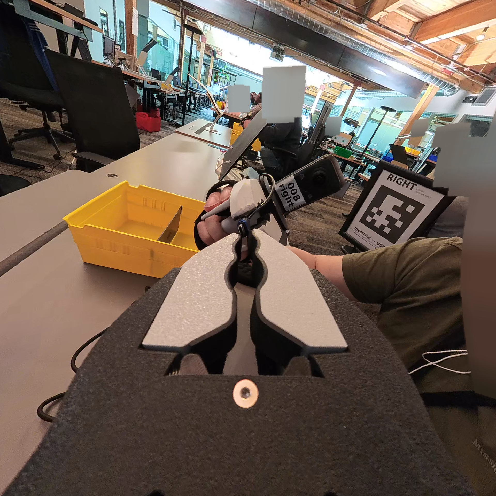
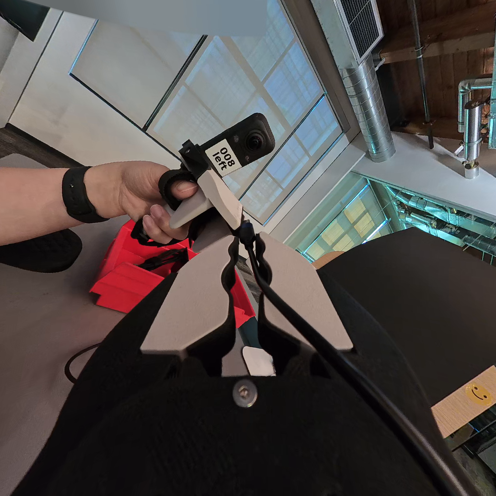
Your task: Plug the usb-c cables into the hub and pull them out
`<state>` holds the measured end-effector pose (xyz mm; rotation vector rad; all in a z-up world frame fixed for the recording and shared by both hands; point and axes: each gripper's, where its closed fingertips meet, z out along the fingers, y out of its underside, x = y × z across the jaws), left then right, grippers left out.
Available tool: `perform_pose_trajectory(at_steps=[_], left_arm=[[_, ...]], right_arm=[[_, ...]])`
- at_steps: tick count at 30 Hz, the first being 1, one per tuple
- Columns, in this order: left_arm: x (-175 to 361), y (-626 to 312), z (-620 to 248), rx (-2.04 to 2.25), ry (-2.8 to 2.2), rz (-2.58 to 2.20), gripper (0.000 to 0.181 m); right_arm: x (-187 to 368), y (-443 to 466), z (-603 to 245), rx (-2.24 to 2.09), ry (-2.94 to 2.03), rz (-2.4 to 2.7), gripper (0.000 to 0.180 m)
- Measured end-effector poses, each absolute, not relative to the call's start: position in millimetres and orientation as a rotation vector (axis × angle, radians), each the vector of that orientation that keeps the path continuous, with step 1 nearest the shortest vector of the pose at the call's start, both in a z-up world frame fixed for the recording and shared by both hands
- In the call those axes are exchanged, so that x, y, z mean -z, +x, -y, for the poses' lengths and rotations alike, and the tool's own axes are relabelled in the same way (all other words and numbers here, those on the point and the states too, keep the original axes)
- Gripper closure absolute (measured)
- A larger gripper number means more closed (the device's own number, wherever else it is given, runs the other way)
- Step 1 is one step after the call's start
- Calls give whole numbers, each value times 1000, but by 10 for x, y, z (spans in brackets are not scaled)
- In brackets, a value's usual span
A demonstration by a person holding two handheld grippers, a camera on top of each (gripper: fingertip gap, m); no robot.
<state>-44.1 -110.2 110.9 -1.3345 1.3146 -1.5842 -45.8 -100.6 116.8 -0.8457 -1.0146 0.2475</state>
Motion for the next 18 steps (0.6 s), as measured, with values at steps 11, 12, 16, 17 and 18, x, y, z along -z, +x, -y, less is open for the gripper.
perform_pose_trajectory(at_steps=[11,12,16,17,18], left_arm=[[-1100,-441,1093,1591,-1341,-1311,177],[-1095,-438,1091,1589,-1344,-1312,177],[-1089,-432,1092,1589,-1349,-1312,177],[-1087,-433,1091,1586,-1349,-1314,177],[-1085,-434,1094,1588,-1350,-1315,177]], right_arm=[[-1174,-461,1000,-279,-851,995,167],[-1177,-460,1001,-277,-850,994,167],[-1176,-461,1003,-257,-849,1002,167],[-1172,-462,1003,-249,-847,1006,167],[-1167,-464,1006,-241,-845,1013,166]])
